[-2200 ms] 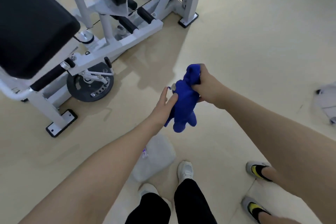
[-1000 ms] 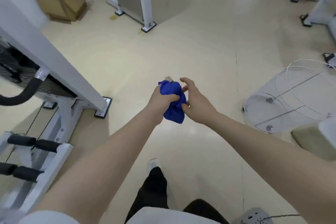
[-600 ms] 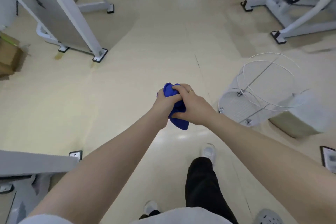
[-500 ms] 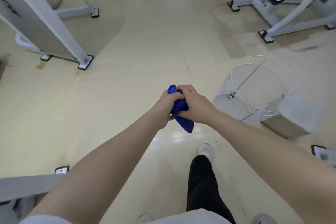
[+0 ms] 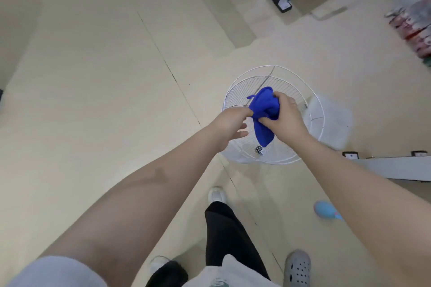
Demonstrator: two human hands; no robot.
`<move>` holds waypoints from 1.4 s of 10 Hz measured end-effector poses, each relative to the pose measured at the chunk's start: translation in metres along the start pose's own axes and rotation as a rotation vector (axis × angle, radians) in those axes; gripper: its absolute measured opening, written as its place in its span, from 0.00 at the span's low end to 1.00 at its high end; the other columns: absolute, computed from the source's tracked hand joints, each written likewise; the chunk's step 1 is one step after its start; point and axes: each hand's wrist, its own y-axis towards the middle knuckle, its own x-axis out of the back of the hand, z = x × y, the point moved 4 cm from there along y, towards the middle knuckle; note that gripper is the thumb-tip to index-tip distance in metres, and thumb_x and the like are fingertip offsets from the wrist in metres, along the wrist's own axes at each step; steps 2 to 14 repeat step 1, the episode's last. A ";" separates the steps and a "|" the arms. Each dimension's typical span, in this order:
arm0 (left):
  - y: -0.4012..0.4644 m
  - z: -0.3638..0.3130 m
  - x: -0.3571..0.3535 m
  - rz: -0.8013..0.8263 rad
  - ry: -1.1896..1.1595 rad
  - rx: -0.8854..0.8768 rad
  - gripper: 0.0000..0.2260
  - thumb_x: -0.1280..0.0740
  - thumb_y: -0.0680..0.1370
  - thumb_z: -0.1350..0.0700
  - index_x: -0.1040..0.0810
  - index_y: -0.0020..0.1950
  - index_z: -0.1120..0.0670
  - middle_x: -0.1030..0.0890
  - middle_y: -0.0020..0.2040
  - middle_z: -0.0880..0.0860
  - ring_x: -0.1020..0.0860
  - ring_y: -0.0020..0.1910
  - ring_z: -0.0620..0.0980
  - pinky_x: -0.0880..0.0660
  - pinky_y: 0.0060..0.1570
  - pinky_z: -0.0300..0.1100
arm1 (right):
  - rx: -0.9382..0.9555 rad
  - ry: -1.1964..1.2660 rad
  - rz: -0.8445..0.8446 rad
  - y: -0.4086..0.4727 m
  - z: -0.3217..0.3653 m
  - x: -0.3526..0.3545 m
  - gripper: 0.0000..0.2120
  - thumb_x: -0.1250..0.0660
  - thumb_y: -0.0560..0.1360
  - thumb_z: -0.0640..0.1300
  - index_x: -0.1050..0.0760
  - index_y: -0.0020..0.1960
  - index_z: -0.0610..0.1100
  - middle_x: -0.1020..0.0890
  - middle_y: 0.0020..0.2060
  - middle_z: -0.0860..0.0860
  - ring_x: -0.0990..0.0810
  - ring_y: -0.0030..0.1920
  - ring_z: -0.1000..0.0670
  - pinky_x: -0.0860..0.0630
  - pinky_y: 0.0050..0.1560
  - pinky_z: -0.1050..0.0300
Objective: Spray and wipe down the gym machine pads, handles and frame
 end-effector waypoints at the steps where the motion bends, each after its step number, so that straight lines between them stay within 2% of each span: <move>1: 0.022 0.014 0.015 -0.079 0.067 0.112 0.11 0.38 0.78 0.57 0.27 0.59 0.58 0.26 0.53 0.54 0.24 0.46 0.51 0.23 0.48 0.41 | -0.214 -0.116 0.085 0.015 -0.024 -0.012 0.45 0.29 0.71 0.46 0.56 0.76 0.47 0.57 0.75 0.42 0.37 0.71 0.42 0.35 0.64 0.52; 14: 0.022 0.014 0.015 -0.079 0.067 0.112 0.11 0.38 0.78 0.57 0.27 0.59 0.58 0.26 0.53 0.54 0.24 0.46 0.51 0.23 0.48 0.41 | -0.214 -0.116 0.085 0.015 -0.024 -0.012 0.45 0.29 0.71 0.46 0.56 0.76 0.47 0.57 0.75 0.42 0.37 0.71 0.42 0.35 0.64 0.52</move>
